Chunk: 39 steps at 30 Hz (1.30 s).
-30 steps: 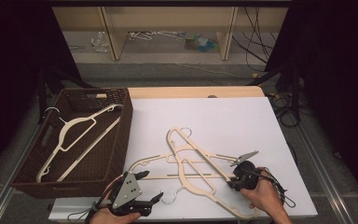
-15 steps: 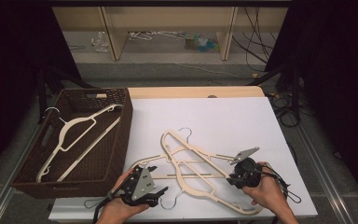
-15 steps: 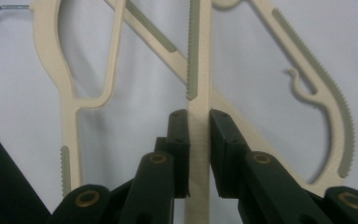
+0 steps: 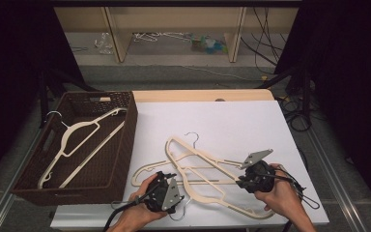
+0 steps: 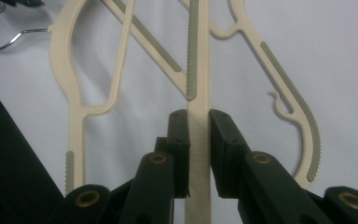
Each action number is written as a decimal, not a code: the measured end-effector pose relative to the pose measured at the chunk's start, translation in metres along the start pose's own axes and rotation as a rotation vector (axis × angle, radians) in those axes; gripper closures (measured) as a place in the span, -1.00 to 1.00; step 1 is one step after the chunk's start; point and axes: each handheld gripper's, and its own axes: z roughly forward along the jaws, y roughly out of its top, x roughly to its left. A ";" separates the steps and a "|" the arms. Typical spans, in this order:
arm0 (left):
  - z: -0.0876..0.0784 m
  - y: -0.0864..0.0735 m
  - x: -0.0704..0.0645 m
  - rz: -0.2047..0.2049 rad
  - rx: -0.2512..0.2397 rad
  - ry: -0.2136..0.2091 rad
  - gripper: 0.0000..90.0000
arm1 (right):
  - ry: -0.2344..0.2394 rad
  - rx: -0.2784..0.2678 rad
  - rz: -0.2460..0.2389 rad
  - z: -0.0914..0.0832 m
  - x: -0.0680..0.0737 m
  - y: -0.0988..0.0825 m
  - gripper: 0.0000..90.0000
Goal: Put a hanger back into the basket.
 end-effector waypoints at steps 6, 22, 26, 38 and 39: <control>0.011 0.006 -0.005 0.048 0.017 0.011 -0.35 | 0.000 -0.002 0.008 -0.005 0.001 0.001 0.77; 0.012 0.019 -0.011 0.200 0.003 0.002 -0.16 | 0.036 0.008 0.010 -0.003 -0.007 -0.004 0.77; 0.006 0.023 -0.010 0.236 -0.030 -0.018 -0.05 | 0.066 0.016 0.018 0.008 -0.013 -0.011 0.76; -0.004 0.031 -0.011 0.424 -0.064 -0.061 0.49 | 0.096 0.036 0.002 0.018 -0.018 -0.015 0.76; -0.005 0.032 -0.010 0.428 -0.069 -0.065 0.51 | 0.092 0.042 0.007 0.018 -0.017 -0.015 0.76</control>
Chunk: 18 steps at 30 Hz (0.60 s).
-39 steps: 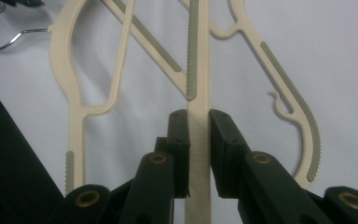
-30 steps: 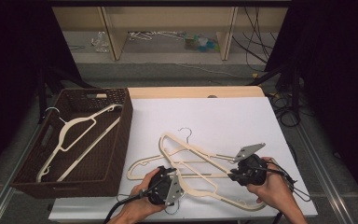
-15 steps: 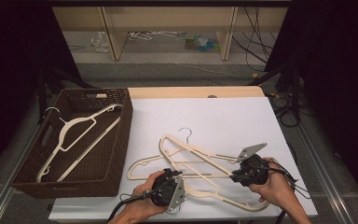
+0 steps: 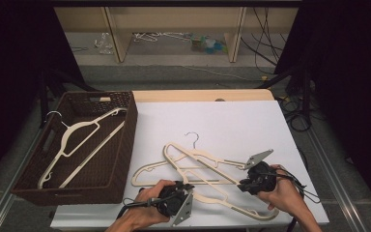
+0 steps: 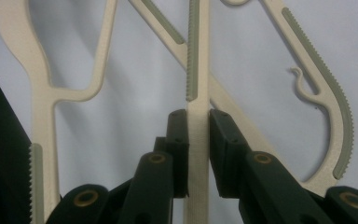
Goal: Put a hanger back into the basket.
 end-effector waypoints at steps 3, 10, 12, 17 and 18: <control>-0.005 0.003 0.004 0.026 -0.005 -0.003 0.57 | 0.000 -0.007 -0.001 0.000 0.000 -0.001 0.76; -0.014 0.013 0.010 0.063 -0.003 -0.042 0.65 | 0.002 -0.027 0.023 -0.004 0.002 0.001 0.42; -0.017 0.015 0.012 0.062 -0.012 -0.044 0.70 | -0.023 -0.062 0.054 -0.011 0.002 0.002 0.18; -0.029 0.019 0.024 0.058 -0.026 -0.010 0.83 | -0.053 -0.164 0.115 -0.030 -0.003 0.000 -0.11; -0.033 0.020 0.026 0.062 -0.025 -0.008 0.85 | -0.052 -0.176 0.133 -0.034 -0.005 -0.001 -0.13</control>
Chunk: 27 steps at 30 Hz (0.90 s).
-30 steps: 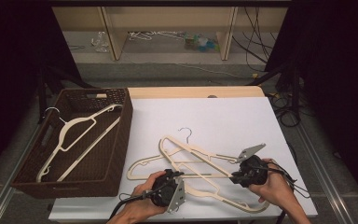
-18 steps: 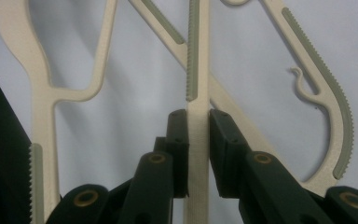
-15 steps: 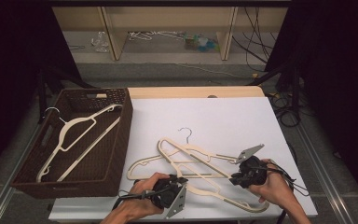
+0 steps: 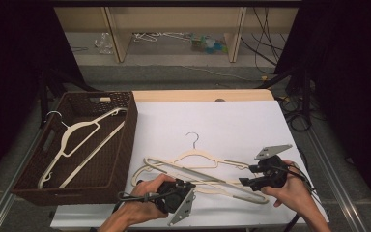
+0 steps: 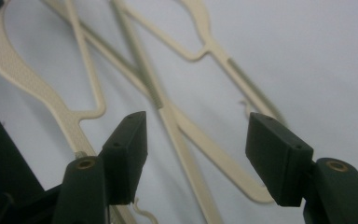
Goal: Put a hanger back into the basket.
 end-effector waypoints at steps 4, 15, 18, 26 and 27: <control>-0.008 0.001 0.004 0.000 -0.007 0.016 0.90 | -0.031 -0.116 0.072 -0.014 -0.010 -0.001 -0.18; -0.038 0.004 0.023 -0.136 -0.081 0.034 0.90 | -0.116 -0.295 0.186 -0.043 -0.042 -0.010 -0.27; -0.052 0.002 0.032 -0.203 -0.112 0.039 0.90 | -0.133 -0.299 0.212 -0.047 -0.046 -0.013 -0.28; -0.078 -0.008 0.045 -0.383 -0.209 0.014 0.90 | -0.137 -0.317 0.241 -0.046 -0.051 -0.017 -0.32; -0.080 -0.008 0.046 -0.384 -0.214 0.009 0.90 | -0.149 -0.324 0.242 -0.046 -0.053 -0.017 -0.33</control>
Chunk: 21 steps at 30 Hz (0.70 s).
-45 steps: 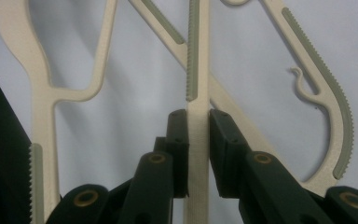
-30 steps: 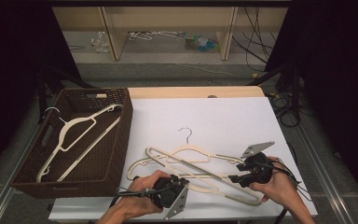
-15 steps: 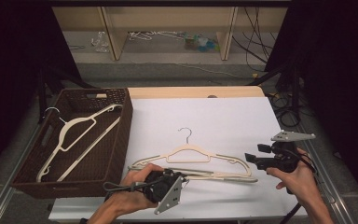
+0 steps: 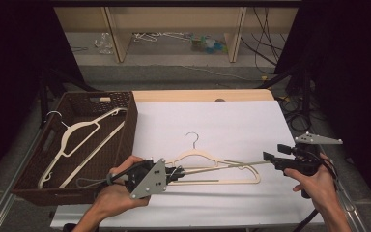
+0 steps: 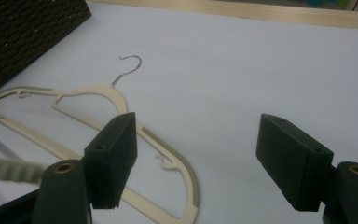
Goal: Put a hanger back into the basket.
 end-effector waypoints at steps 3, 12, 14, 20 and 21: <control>-0.004 0.001 0.000 -0.016 -0.014 -0.019 0.90 | -0.003 -0.003 0.007 -0.002 -0.005 -0.001 -0.35; -0.021 0.011 0.005 -0.085 -0.060 -0.029 0.90 | -0.046 0.005 0.042 -0.003 -0.018 -0.010 -0.36; -0.026 0.012 0.008 -0.135 -0.067 -0.019 0.90 | -0.052 0.021 0.052 -0.001 -0.018 -0.015 -0.37; -0.038 0.009 0.018 -0.281 -0.098 0.015 0.90 | -0.016 0.051 0.017 0.006 -0.021 -0.031 -0.43; -0.038 0.009 0.018 -0.281 -0.098 0.015 0.90 | -0.019 0.062 0.029 0.006 -0.020 -0.032 -0.44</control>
